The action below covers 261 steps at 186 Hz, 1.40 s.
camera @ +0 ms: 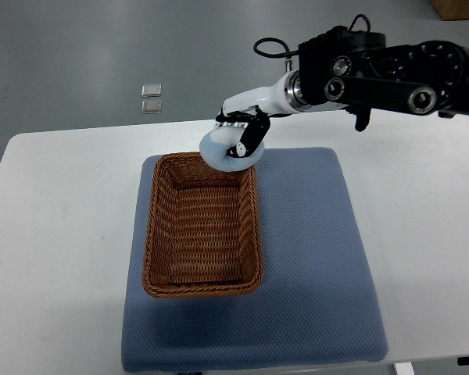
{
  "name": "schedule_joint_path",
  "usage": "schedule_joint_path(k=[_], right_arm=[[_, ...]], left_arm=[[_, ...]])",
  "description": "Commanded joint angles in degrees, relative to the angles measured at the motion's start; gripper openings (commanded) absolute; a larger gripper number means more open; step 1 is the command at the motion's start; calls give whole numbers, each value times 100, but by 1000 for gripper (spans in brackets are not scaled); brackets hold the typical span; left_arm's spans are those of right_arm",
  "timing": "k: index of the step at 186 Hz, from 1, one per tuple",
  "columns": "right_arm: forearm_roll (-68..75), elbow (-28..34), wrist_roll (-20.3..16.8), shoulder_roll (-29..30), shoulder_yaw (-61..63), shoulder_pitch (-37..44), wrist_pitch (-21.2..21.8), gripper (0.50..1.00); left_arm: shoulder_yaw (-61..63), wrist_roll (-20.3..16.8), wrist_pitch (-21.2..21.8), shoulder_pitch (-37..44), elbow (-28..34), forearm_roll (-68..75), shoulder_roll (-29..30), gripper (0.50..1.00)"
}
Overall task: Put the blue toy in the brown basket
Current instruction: 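Lift the toy with the right hand and carry it over the basket, then lower the toy into the brown wicker basket with the right hand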
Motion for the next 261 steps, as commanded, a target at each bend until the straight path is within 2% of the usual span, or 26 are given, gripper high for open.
schedule_joint_path(k=[1,29,84,161,194,197,199,201,207,225,247,261], right_arm=[[47,-181,0,525,-51,-73,-88,500],[47,-524,0,1114,-51,-398,-220,500],[21,-990,0,1114,-42,-1057,-316,500],[-23,-1166,0,1114,-42,-1497,-360,500],[-23,-1192,0,1114,-33,-1646,-501,615],[-23,-1192,0,1114,-33,-1655,-510,643],[-23,-1192,0,1114,-33,-1655,-510,643],[-23,-1192,0,1114,-24,-1655,-510,680],[-23,-1184,0,1114,-16,-1655,-510,719],[-23,-1192,0,1114,37,-1637,-501,786],[-14,-1192,0,1114,63,-1576,-492,825],[3,-1192,0,1114,99,-1576,-483,832]], left_arm=[[1,0,-2,7,2,1,0,1000],[1,0,-2,7,2,1,0,1000],[-8,0,-2,7,2,1,0,1000],[10,0,7,7,2,1,0,1000],[10,0,7,7,-7,1,0,1000],[10,0,-2,7,-7,1,0,1000],[10,0,-2,7,-7,1,0,1000],[10,0,7,7,-7,1,0,1000],[10,0,7,7,-7,1,0,1000],[10,0,-2,-2,-7,1,0,1000],[10,0,7,7,-7,1,0,1000],[10,0,7,7,-7,1,0,1000]])
